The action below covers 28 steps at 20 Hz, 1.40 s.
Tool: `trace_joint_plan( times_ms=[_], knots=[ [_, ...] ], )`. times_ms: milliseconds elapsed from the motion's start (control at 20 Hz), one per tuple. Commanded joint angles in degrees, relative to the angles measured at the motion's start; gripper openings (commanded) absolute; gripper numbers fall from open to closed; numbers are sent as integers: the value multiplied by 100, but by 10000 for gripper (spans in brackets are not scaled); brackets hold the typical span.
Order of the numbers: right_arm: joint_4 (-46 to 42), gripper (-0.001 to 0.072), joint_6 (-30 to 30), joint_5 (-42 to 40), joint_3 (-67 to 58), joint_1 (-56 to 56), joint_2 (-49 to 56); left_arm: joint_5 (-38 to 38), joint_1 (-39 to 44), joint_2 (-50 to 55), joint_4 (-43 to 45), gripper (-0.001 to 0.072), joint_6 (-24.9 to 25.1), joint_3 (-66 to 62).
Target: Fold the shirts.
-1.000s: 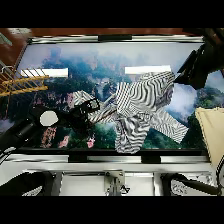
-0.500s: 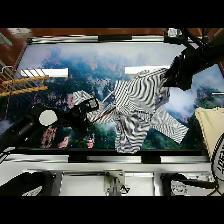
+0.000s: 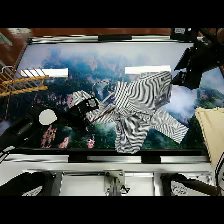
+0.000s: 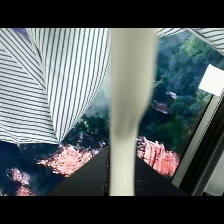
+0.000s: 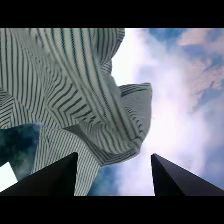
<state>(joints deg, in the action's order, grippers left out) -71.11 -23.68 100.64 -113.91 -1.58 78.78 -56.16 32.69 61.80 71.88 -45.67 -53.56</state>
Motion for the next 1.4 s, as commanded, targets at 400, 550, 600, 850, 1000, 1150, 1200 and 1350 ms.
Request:
trace_joint_plan(
  times_ms=[400,550,600,850,1000,1150,1200,1350],
  knots=[
    [568,571,389,138,2,-295,765,278,66,-4,295,56,24,-11],
    [140,571,470,131,0,-815,1097,315,-24,-2,789,55,-2,-116],
    [13,556,474,109,0,-931,1167,354,-87,0,785,55,0,-142],
    [-107,73,459,393,0,-1001,1093,938,-553,9,787,68,0,-170],
    [-98,72,442,378,0,-1001,931,1453,-907,7,793,235,22,-175],
    [-70,71,437,378,0,-1001,702,1690,-1270,-4,793,560,0,-190],
    [-31,72,409,378,0,-1001,629,1716,-1357,-4,791,560,0,-219],
    [22,71,90,376,0,-1001,400,1716,-1558,-4,791,560,-2,-409]
  ],
)
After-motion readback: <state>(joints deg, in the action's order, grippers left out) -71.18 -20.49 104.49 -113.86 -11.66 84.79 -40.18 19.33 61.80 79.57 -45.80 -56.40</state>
